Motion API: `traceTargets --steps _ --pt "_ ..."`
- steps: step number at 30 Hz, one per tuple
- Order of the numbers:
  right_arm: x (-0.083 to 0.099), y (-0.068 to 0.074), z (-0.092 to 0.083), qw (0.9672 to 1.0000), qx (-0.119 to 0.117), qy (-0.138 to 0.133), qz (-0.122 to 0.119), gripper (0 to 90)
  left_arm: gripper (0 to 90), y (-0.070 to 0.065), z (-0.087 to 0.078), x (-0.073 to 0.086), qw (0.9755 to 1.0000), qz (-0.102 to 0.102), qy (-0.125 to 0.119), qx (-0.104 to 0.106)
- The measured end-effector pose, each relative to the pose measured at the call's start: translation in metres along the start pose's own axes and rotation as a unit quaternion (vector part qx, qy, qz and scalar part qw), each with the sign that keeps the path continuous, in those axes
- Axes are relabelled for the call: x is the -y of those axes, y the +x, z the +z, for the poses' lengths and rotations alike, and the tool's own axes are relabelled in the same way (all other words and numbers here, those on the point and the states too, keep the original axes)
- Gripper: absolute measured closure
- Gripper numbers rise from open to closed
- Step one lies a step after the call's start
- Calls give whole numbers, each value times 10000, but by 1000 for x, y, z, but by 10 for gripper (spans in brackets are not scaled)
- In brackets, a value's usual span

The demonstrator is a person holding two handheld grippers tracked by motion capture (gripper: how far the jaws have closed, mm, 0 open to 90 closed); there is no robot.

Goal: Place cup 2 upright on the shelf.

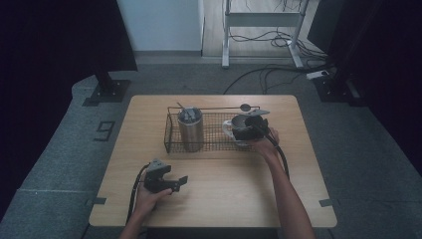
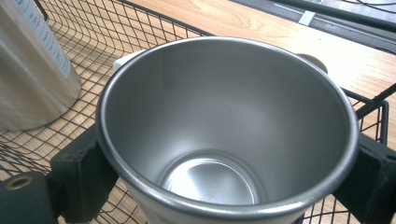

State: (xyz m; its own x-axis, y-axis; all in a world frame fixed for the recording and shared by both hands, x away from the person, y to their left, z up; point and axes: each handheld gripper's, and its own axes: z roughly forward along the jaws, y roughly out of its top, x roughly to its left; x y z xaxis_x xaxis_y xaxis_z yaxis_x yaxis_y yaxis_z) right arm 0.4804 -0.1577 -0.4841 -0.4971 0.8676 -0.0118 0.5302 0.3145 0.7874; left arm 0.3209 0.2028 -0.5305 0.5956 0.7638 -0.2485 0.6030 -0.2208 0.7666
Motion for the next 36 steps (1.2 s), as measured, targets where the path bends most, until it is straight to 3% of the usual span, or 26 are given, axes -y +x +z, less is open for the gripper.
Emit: traceTargets --steps 10,15,24,31,36 --pt "1 3 4 9993 177 239 -206 72 100 -1 0 0 10000 0 10 3" --pt "2 1 4 9995 122 252 -107 72 100 -1 0 0 10000 4 15 1" --pt "5 -3 2 9985 170 518 -77 68 100 -2 1 0 10000 14 23 16" --pt "5 -3 0 9987 179 476 -44 51 99 -2 2 0 10000 18 40 20" --pt "3 -6 -7 9997 46 211 151 16 100 -1 1 0 10000 14 38 23"
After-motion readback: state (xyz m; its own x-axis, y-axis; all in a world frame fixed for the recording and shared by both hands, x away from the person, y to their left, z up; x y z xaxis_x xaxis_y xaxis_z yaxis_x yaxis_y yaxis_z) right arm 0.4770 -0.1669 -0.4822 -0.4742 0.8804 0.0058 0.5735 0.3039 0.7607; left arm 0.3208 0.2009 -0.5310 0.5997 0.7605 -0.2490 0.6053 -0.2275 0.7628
